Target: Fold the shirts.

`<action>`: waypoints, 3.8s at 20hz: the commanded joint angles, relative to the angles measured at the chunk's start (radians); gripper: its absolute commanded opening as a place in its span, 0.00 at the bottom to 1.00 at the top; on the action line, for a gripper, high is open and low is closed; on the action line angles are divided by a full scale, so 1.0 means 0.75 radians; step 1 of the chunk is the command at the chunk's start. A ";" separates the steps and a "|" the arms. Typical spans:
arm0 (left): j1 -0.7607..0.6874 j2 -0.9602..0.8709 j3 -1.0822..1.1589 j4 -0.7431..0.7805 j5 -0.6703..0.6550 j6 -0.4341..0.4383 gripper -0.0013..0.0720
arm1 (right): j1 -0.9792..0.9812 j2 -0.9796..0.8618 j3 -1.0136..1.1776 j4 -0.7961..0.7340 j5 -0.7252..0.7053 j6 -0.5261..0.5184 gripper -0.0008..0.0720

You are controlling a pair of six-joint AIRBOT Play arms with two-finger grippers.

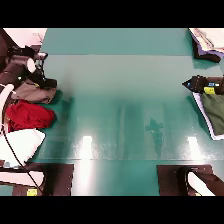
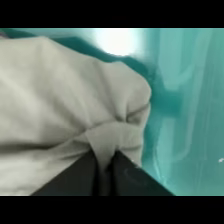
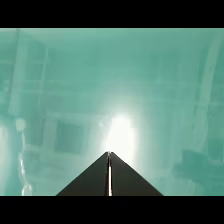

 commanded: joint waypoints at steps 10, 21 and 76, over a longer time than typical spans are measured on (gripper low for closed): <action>-0.505 0.388 0.566 -1.314 -0.175 0.920 0.05 | -0.006 0.074 0.306 -0.004 -0.269 0.042 0.03; -0.585 -0.003 0.428 -0.745 -0.082 0.546 0.76 | 0.037 -0.230 0.666 -0.007 0.135 0.042 0.03; -0.242 0.638 0.104 -0.755 -0.283 0.385 0.05 | 0.790 -0.738 -0.070 0.297 -0.049 -0.098 0.03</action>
